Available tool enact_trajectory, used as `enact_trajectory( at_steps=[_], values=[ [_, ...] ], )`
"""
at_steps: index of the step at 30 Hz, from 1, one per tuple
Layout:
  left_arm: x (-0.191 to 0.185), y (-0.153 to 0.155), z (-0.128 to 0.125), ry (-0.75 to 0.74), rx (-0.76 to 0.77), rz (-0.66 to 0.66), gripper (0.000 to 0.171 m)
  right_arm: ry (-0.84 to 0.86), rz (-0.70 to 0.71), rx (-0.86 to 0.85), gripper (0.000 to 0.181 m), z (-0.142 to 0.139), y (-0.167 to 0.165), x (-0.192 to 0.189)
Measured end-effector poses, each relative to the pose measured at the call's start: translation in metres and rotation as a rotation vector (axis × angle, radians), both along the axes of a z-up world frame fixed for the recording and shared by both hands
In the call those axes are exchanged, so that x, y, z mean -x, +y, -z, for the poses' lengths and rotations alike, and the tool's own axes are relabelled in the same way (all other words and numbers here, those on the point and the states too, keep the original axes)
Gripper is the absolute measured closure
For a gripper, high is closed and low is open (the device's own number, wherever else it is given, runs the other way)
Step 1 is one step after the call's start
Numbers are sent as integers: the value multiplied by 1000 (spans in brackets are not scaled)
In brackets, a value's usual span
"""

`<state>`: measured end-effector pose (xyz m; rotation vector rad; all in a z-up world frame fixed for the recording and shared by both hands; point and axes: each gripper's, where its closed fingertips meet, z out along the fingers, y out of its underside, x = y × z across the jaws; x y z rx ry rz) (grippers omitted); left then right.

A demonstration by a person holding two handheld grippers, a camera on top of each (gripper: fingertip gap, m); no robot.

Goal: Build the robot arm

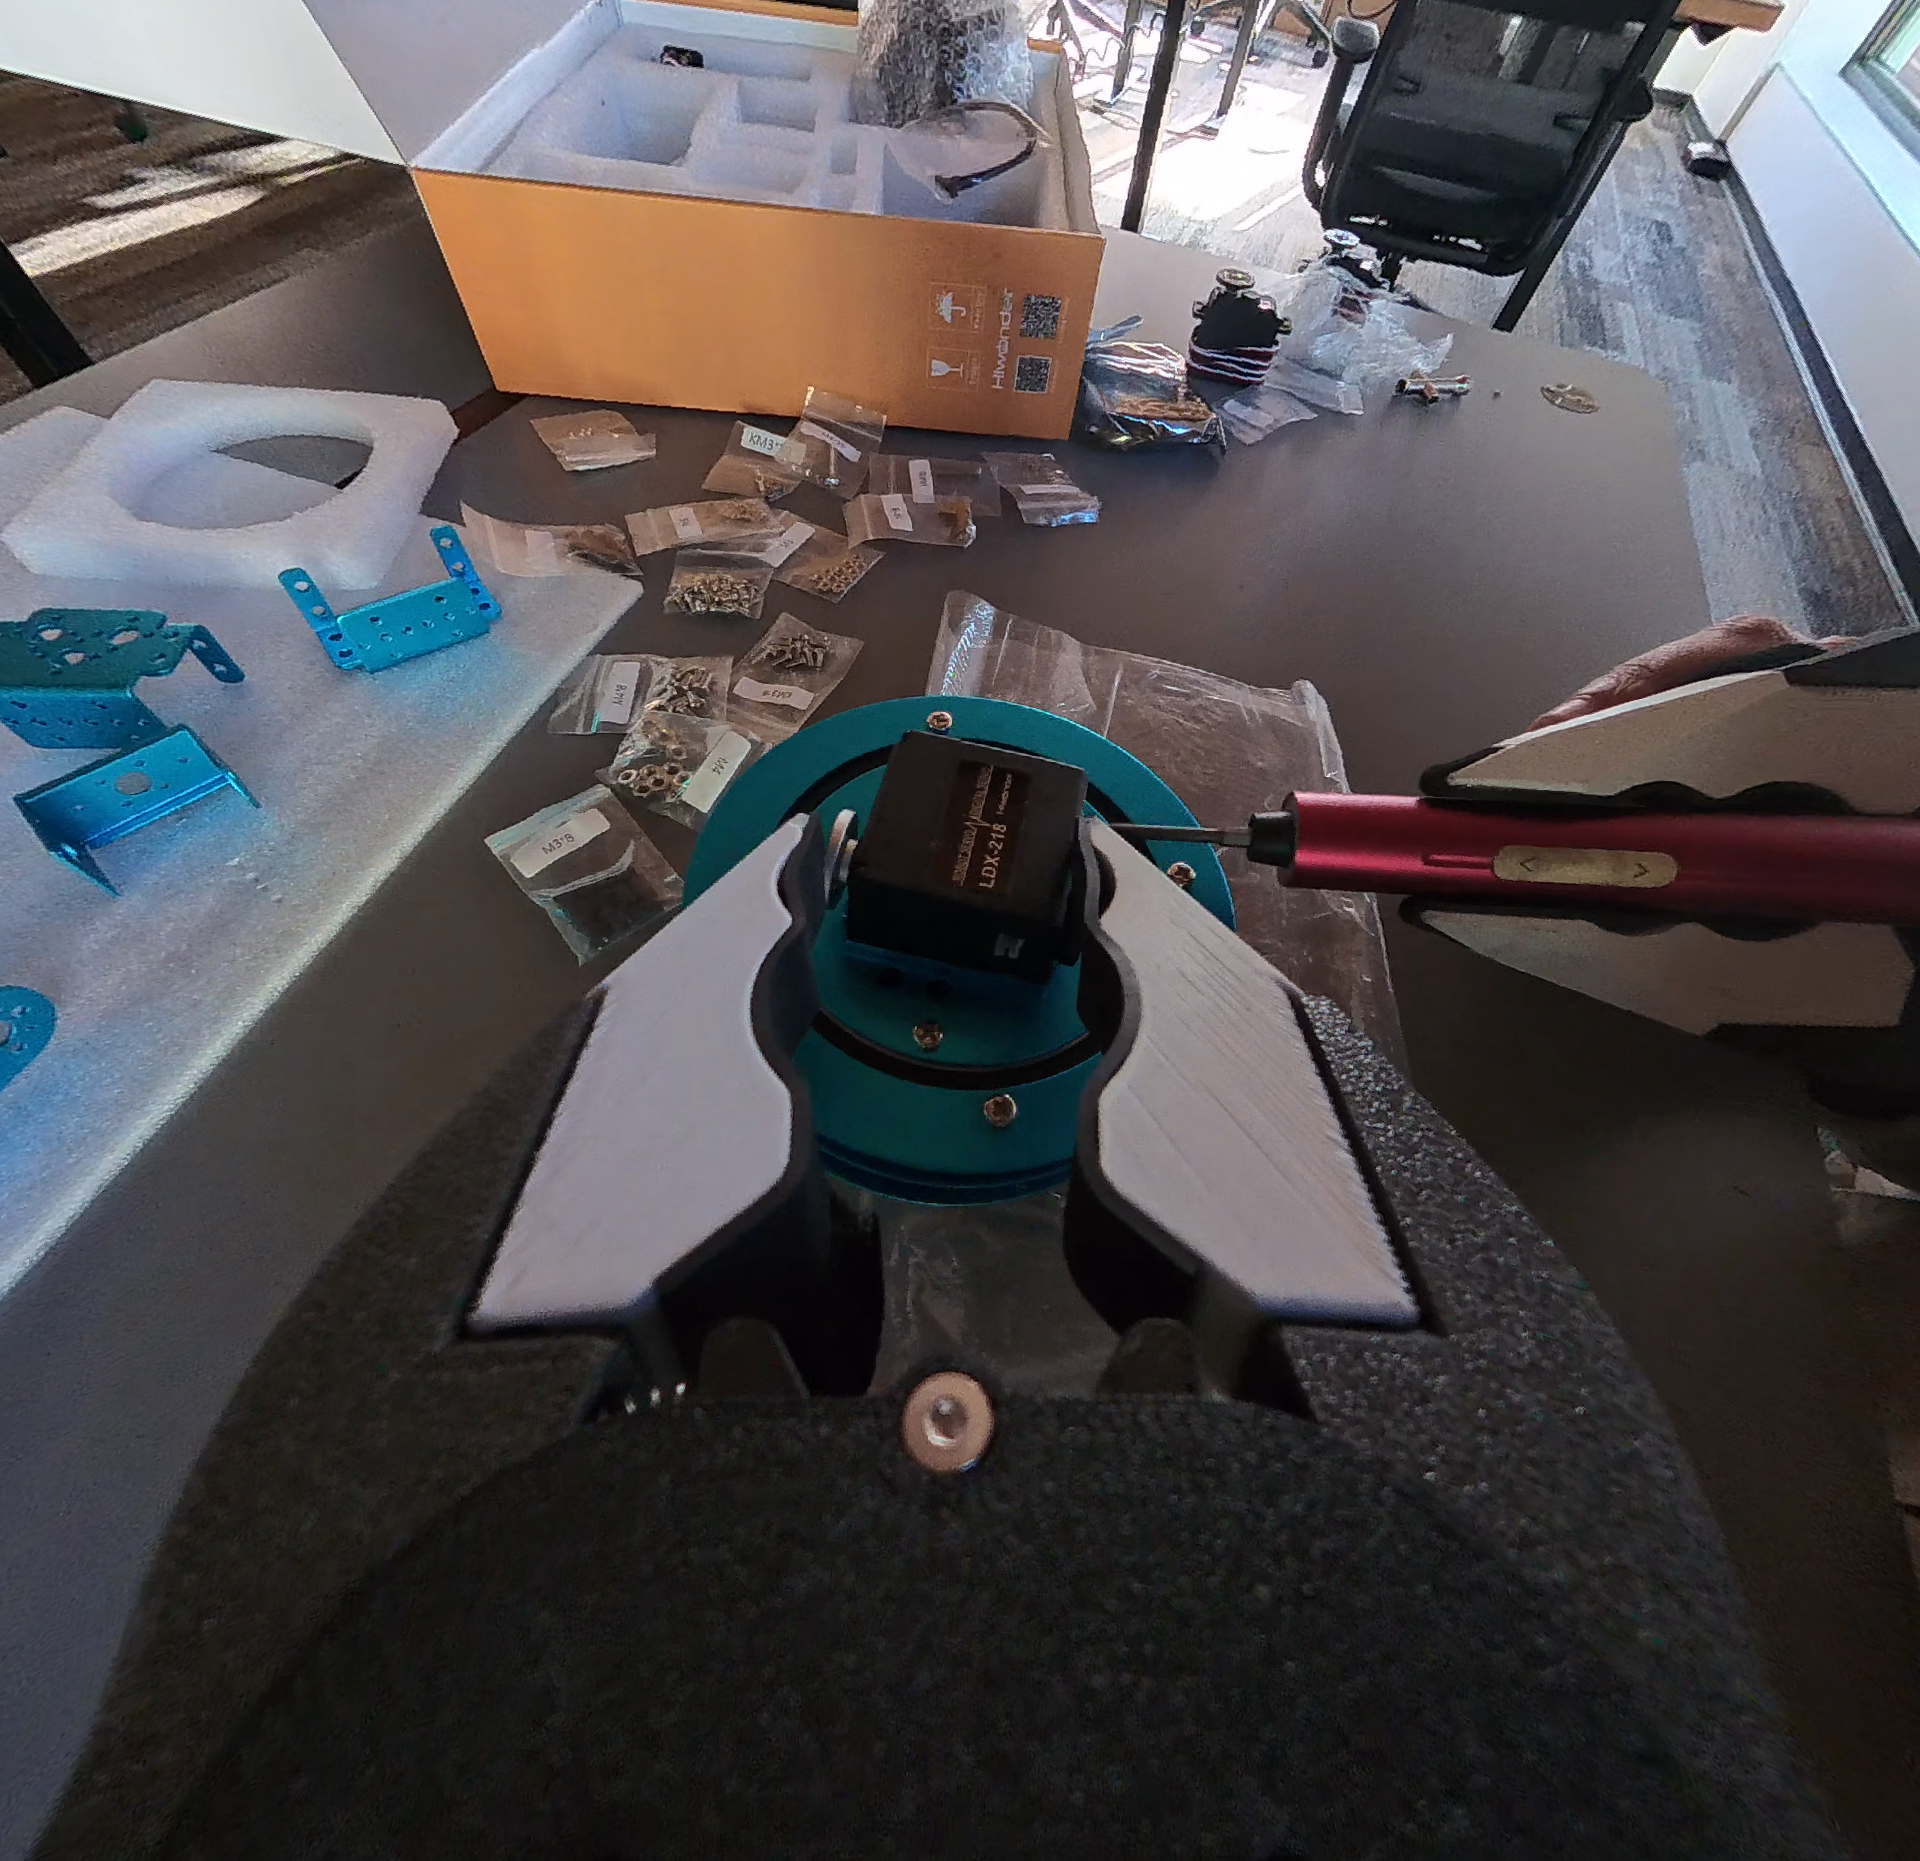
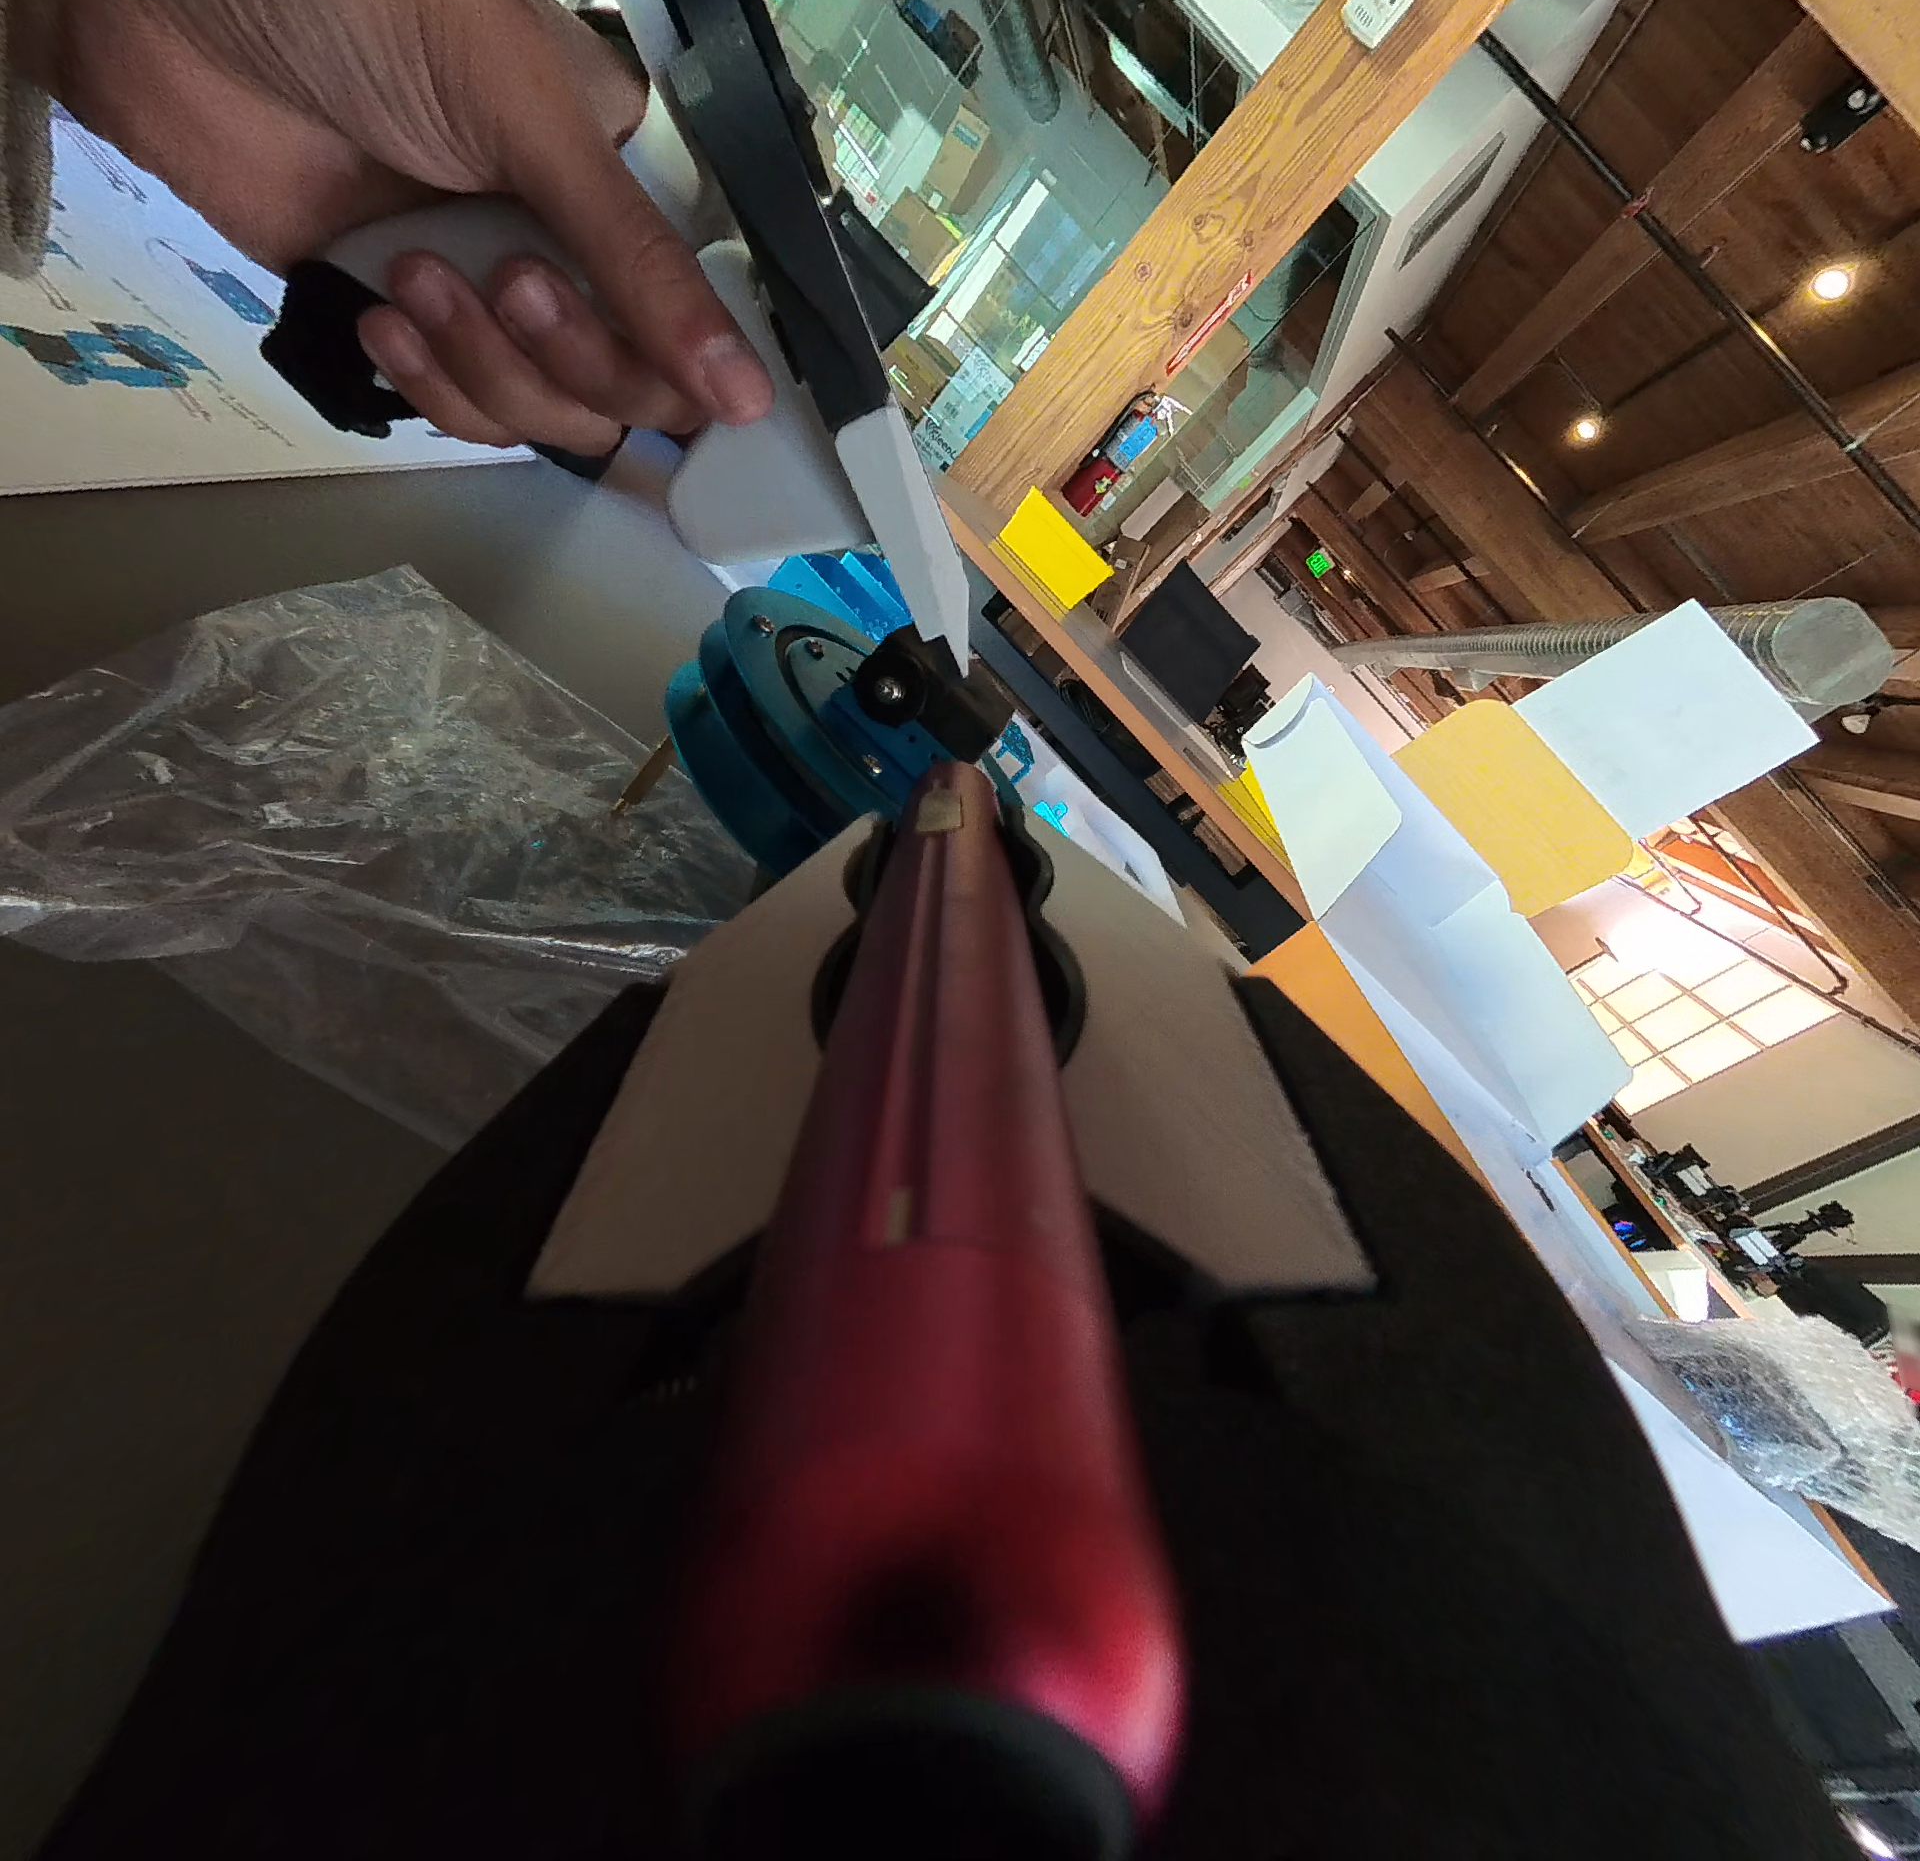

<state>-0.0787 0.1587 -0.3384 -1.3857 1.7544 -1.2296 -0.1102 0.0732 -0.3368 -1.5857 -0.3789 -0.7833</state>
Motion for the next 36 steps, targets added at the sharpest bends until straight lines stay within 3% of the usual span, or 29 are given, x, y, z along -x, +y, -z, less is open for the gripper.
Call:
enact_trajectory(
  at_steps=[23,31,36],
  values=[
    [0,0,1,-10,7,-2,124,-6,-1,-9,162,-1,2,-2],
    [4,-6,1,-63,-162,7,124,357,-51,-76,162,-9,-5,-15],
    [6,-12,-11,-126,-224,6,123,726,-5,-43,162,-15,-6,-18]
  ],
)
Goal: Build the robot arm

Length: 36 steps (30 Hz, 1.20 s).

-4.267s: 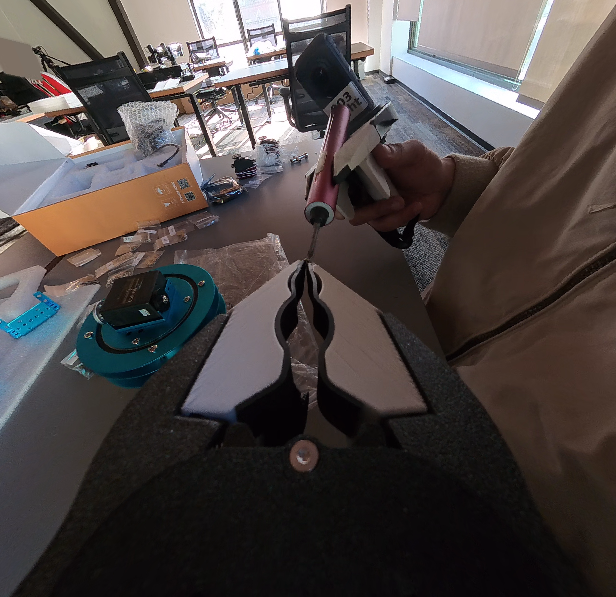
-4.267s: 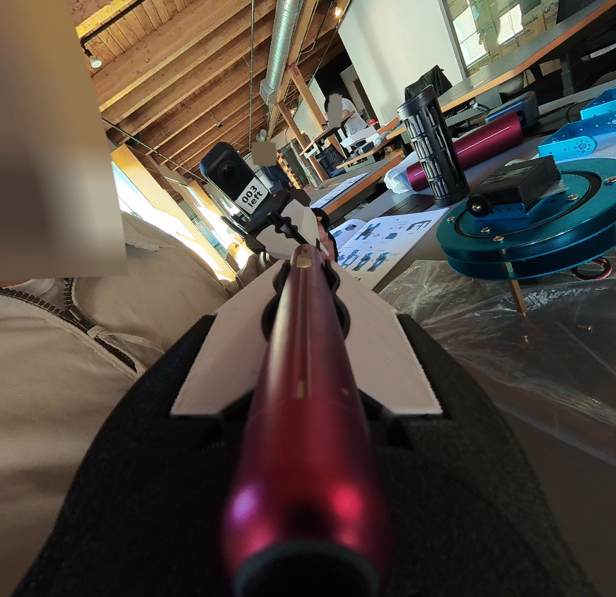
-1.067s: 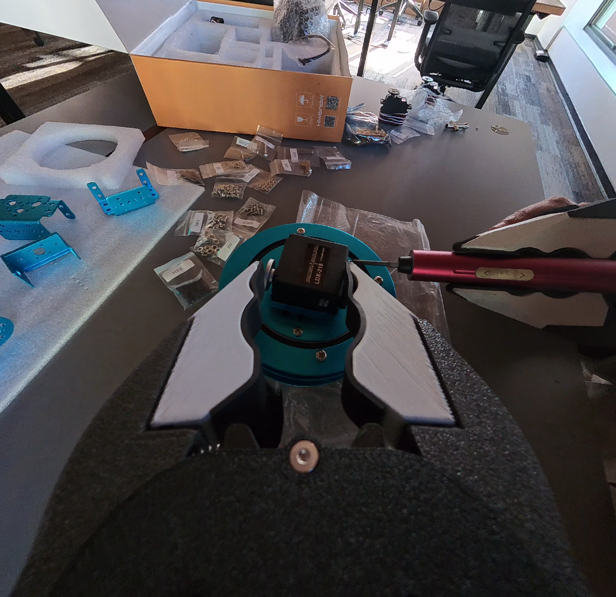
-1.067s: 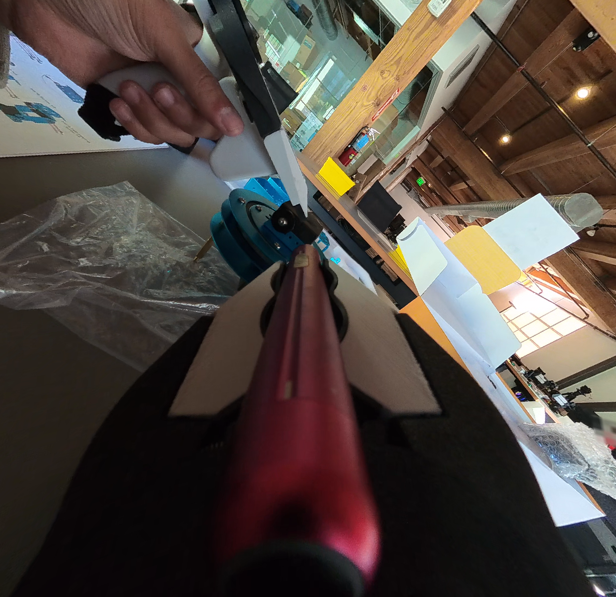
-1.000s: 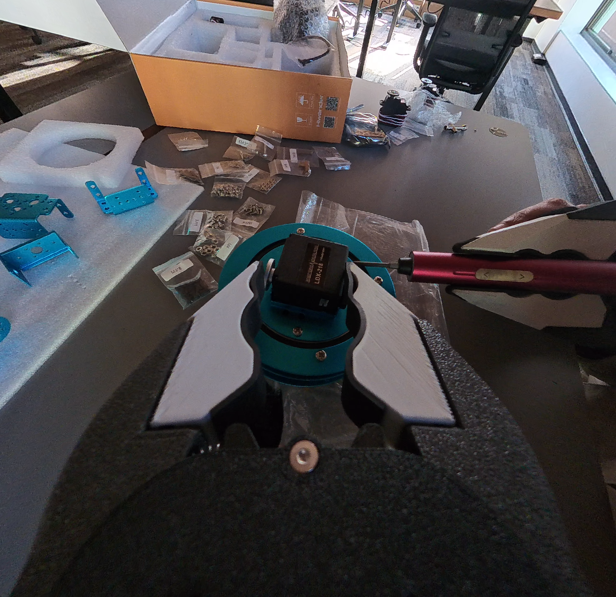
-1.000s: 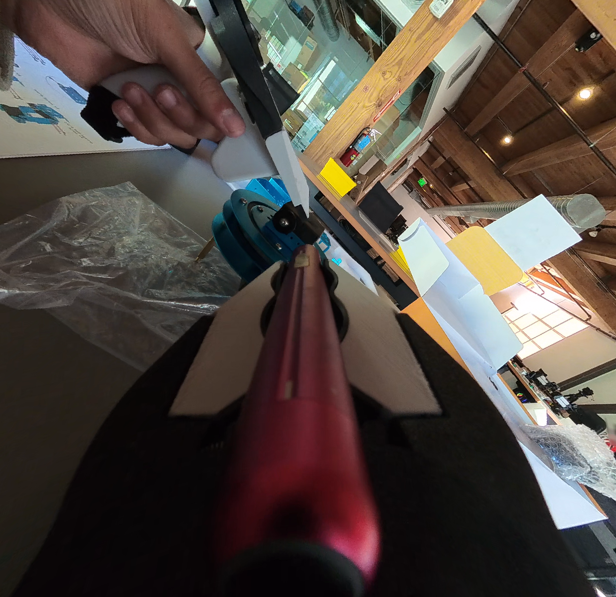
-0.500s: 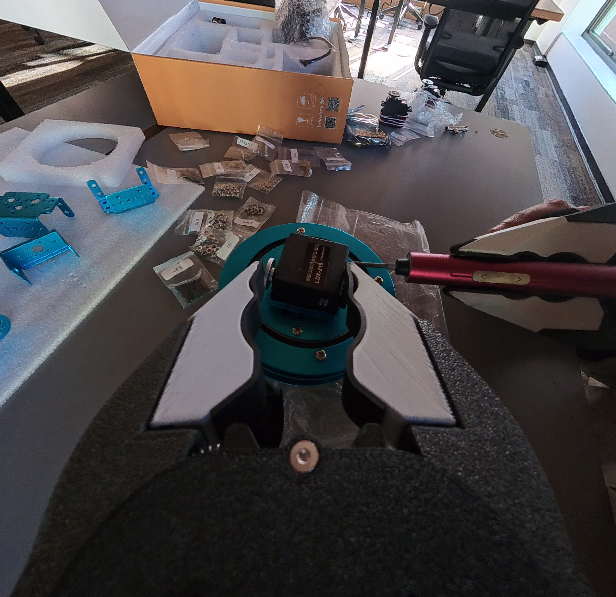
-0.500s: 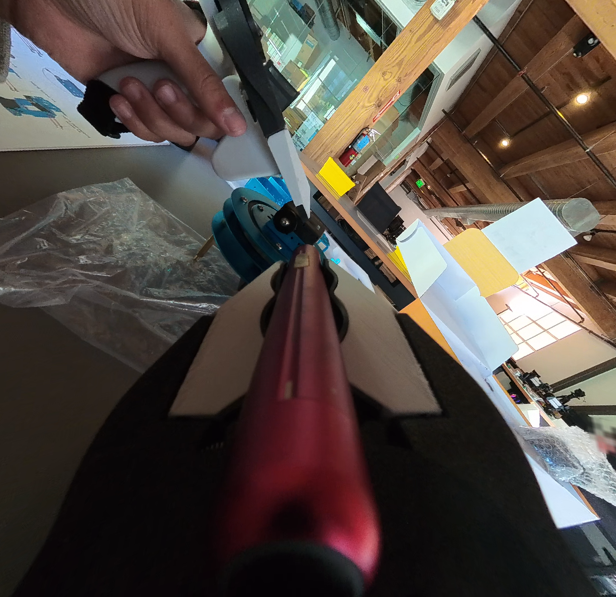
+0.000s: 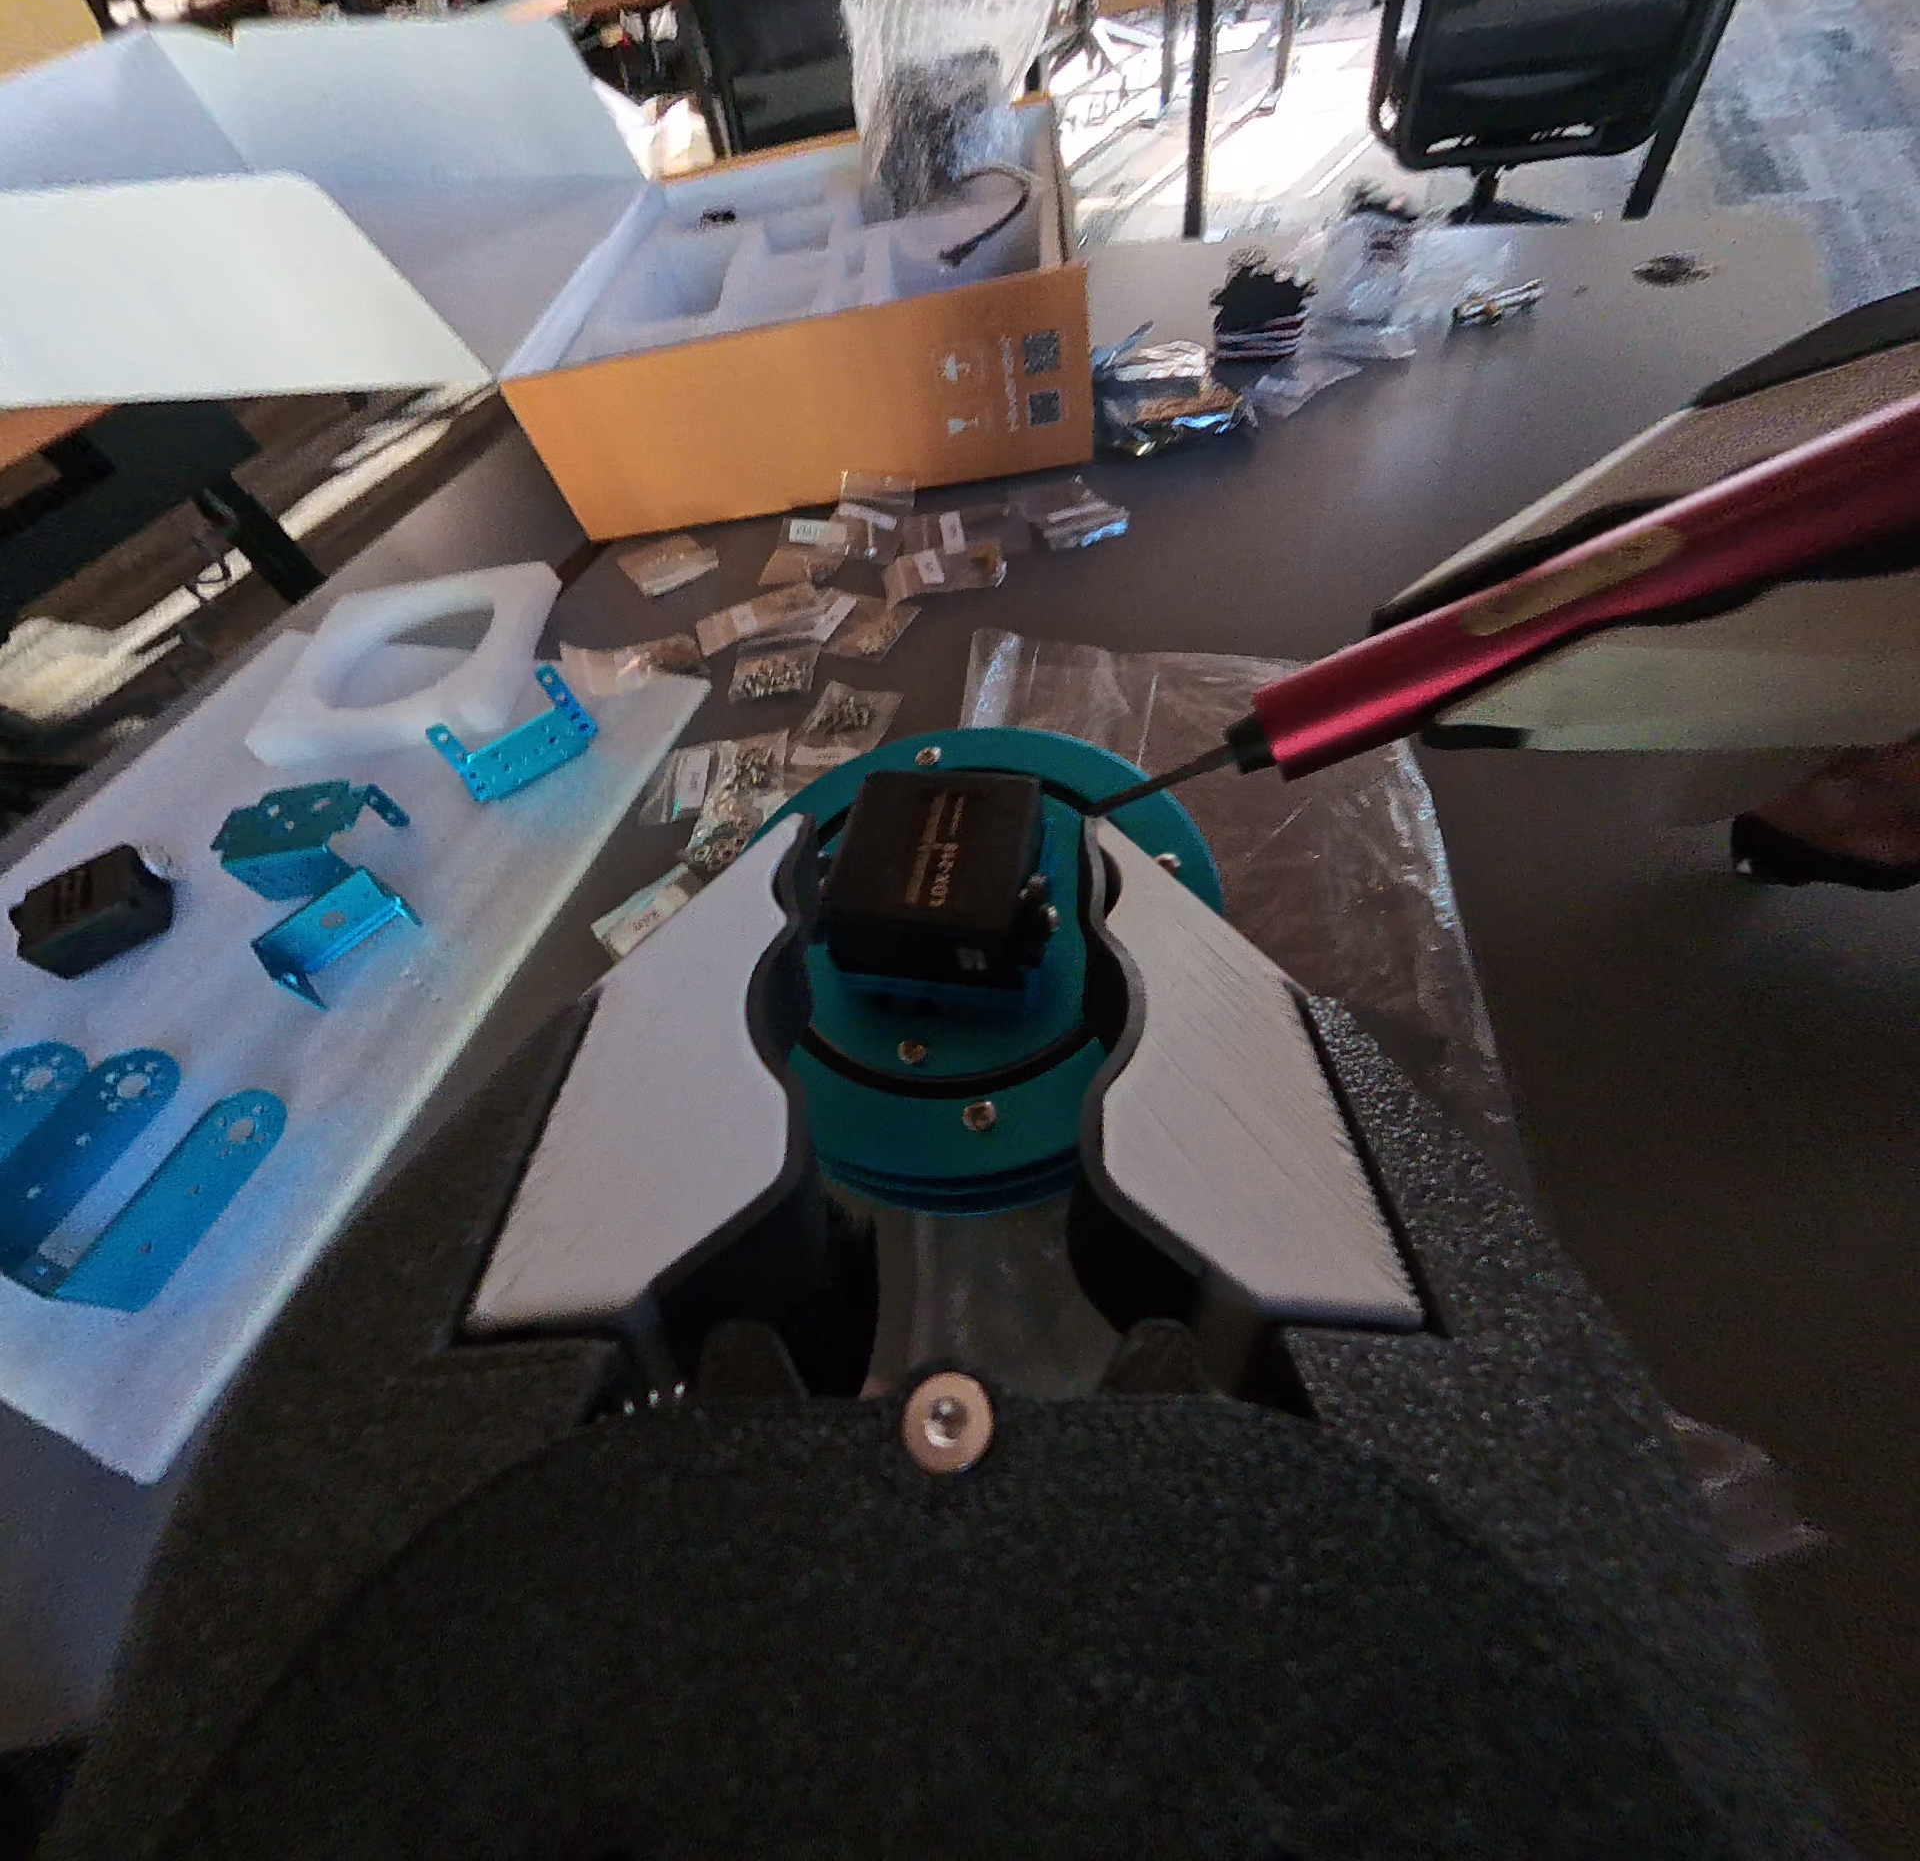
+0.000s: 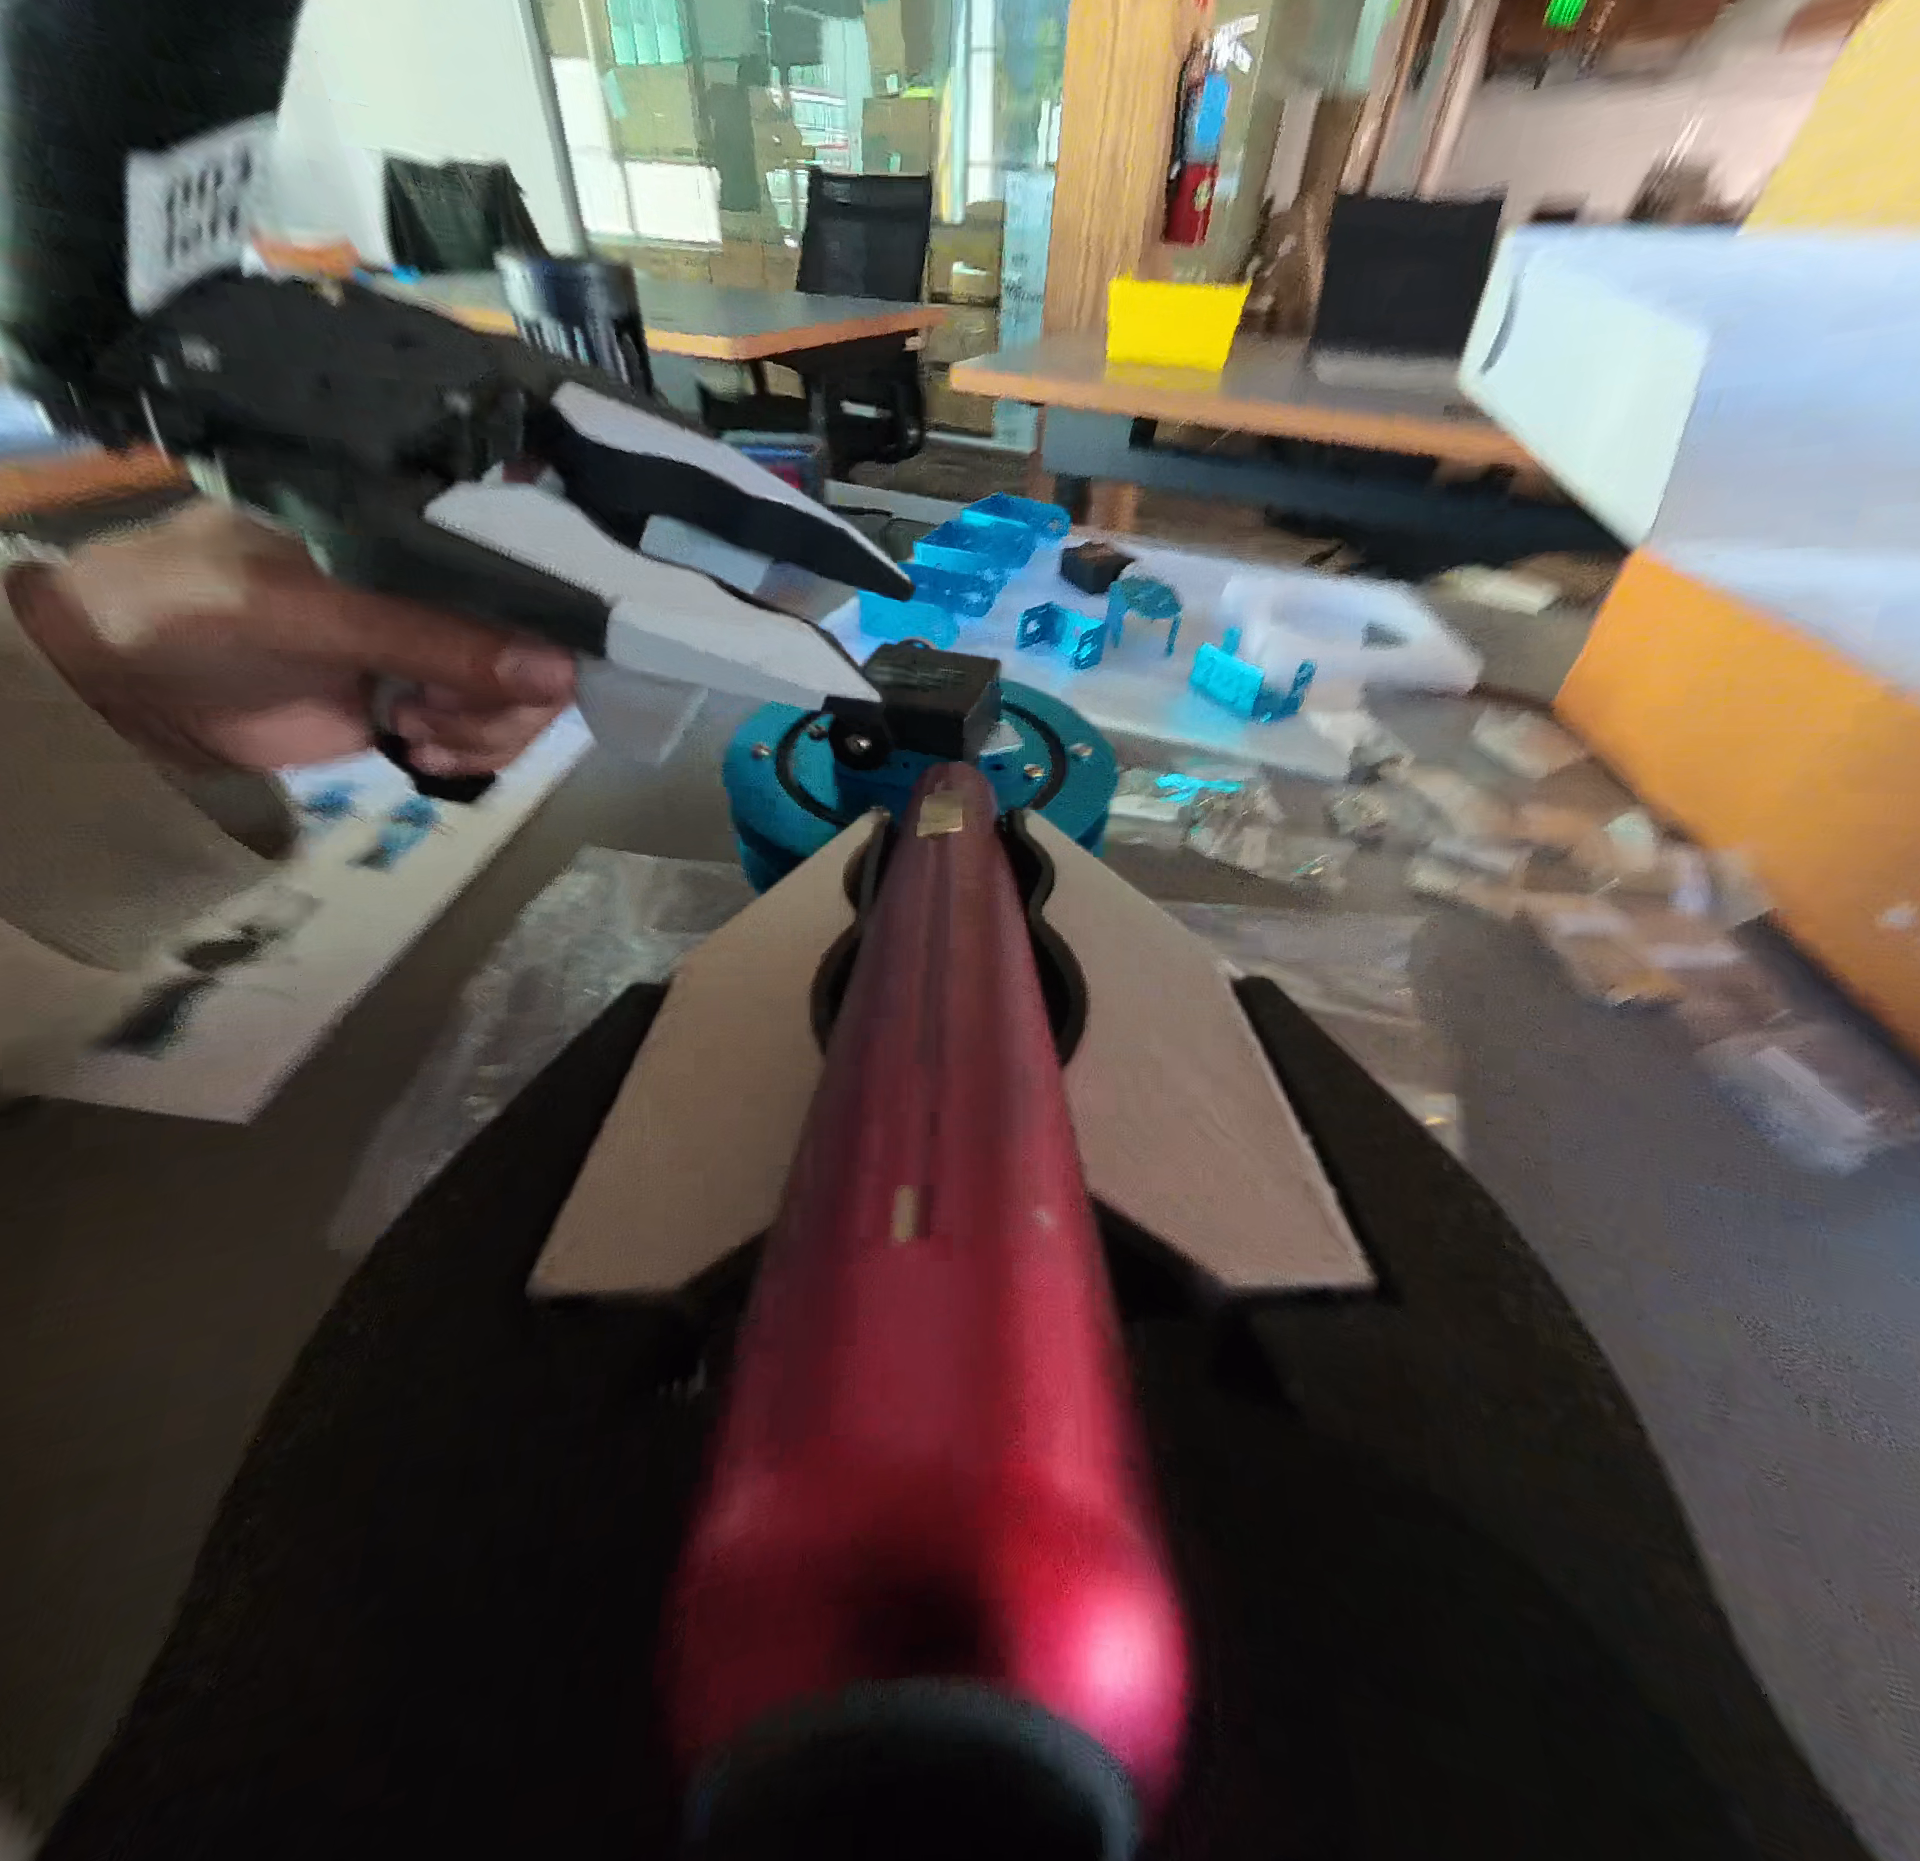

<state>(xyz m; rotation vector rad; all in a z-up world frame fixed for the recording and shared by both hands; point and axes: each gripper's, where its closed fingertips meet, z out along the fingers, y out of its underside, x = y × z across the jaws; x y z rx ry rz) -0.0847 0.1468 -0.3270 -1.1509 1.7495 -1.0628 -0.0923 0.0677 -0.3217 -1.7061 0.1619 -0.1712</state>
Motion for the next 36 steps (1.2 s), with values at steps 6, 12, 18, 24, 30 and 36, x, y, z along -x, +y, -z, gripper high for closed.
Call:
enact_trajectory(
  at_steps=[6,12,18,24,30,36],
  values=[
    [17,-21,-6,-13,-28,109,124,553,-168,-169,161,-18,-15,4],
    [29,-43,-13,-31,-7,185,133,838,-269,-286,162,-21,-27,5],
    [33,-54,-21,-52,61,227,148,784,-271,-272,162,-23,-31,15],
    [35,-51,-23,-56,59,222,151,758,-269,-282,162,-29,-36,17],
    [39,-56,-19,-41,57,262,156,747,-272,-275,162,-28,-37,16],
    [41,-63,-16,-40,68,296,154,770,-302,-280,161,-29,-36,19]
  ],
)
